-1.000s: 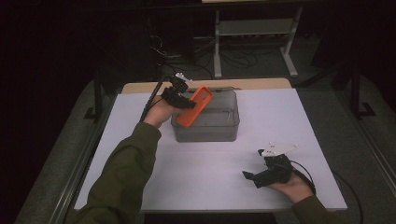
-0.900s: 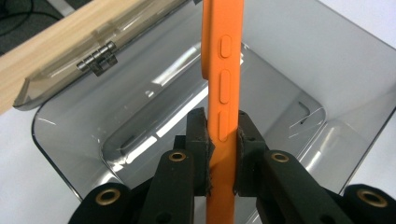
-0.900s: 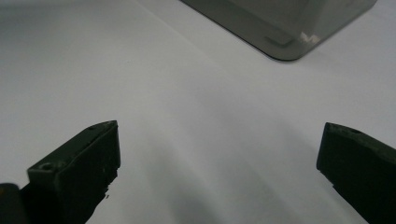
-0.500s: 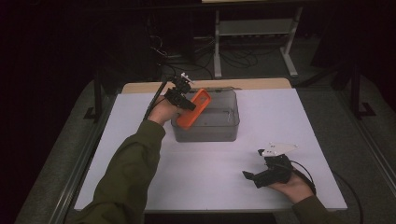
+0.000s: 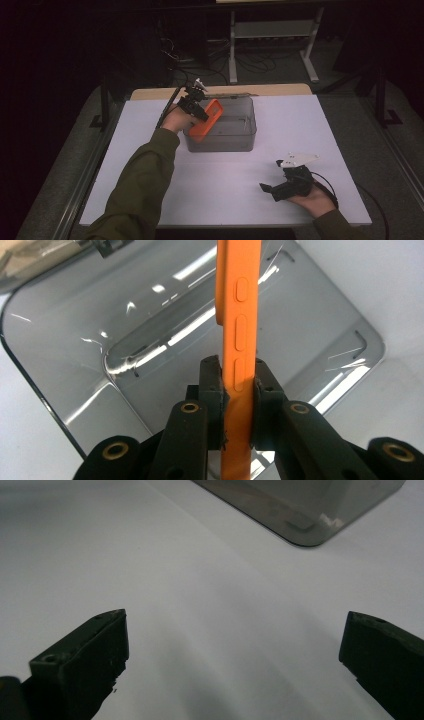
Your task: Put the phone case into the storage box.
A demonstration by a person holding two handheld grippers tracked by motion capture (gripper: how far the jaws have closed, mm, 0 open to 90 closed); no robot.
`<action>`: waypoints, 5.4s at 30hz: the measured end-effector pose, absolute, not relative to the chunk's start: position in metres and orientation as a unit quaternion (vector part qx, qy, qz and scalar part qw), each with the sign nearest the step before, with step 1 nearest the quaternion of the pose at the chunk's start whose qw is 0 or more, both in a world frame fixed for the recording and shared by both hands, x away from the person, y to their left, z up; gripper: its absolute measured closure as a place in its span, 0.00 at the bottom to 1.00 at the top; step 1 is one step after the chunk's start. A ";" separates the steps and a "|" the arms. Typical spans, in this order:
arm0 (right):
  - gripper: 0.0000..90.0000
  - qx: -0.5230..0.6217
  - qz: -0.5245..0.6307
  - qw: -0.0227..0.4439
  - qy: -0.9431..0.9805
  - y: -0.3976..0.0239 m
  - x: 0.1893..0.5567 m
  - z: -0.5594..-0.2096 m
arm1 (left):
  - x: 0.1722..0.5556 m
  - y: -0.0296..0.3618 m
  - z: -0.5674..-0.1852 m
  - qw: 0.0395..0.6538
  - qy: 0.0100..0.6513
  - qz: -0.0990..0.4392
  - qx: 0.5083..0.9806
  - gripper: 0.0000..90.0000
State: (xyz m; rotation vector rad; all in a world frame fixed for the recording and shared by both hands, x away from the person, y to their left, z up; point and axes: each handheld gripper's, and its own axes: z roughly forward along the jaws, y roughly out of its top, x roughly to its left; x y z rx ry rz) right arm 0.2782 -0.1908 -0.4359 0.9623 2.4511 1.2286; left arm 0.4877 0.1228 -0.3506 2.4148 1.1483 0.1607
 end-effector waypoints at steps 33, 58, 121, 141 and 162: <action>0.00 0.327 0.426 0.115 0.835 -0.191 0.278 -0.435 | 0.501 0.123 -0.363 0.185 0.485 0.023 0.854 0.88; 0.00 0.326 0.428 0.116 0.835 -0.192 0.278 -0.434 | 0.503 0.131 -0.359 0.175 0.531 0.026 0.829 0.87; 0.00 0.327 0.426 0.117 0.835 -0.190 0.278 -0.434 | 0.506 0.145 -0.351 0.184 0.540 0.049 0.820 0.85; 0.00 0.328 0.422 0.116 0.837 -0.190 0.278 -0.436 | 0.497 0.151 -0.328 0.250 0.496 0.059 0.830 0.66; 0.00 0.332 0.418 0.122 0.837 -0.193 0.275 -0.436 | 0.485 0.155 -0.317 0.312 0.387 0.076 0.864 0.37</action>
